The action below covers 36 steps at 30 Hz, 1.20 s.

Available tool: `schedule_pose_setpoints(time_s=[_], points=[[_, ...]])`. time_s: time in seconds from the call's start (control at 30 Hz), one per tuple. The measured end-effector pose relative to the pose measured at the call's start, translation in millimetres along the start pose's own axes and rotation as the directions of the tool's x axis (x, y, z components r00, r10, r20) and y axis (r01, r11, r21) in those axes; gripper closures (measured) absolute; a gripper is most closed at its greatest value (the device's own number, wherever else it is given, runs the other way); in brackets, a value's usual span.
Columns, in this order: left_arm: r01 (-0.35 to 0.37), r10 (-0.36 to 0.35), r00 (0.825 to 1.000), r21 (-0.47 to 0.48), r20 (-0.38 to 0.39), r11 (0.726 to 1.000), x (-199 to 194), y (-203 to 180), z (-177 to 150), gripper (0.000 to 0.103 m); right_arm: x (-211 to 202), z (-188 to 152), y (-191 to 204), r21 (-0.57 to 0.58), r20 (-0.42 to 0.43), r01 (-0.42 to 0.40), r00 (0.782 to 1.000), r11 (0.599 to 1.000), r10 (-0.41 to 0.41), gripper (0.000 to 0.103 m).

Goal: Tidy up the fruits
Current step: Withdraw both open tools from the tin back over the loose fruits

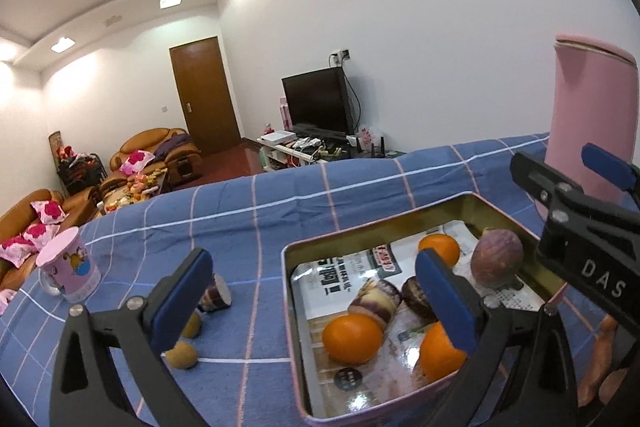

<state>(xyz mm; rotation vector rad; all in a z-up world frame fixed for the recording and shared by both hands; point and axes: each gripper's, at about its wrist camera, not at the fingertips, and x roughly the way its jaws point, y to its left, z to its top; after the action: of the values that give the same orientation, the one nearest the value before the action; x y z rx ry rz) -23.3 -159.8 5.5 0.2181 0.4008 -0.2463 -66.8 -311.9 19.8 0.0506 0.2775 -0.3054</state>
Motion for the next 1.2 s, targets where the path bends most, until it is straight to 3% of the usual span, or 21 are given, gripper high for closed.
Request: schedule_pose_setpoints(time_s=[0.43,0.6,1.2], points=[[0.018,-0.020,0.999,-0.057,-0.029,0.998,-6,27,-10,0.000,-14,-5,0,0.060,-0.019,0.044,0.999,0.997,-0.043,0.014],[0.014,-0.017,0.999,-0.068,-0.043,0.998,-6,36,-13,0.000,-26,-9,7,0.109,-0.027,0.022,0.999,0.994,-0.020,0.014],[-0.017,0.008,0.996,-0.112,-0.084,0.994,-5,87,-27,0.000,-42,-15,53,0.117,-0.038,-0.002,0.999,0.993,0.007,0.014]])
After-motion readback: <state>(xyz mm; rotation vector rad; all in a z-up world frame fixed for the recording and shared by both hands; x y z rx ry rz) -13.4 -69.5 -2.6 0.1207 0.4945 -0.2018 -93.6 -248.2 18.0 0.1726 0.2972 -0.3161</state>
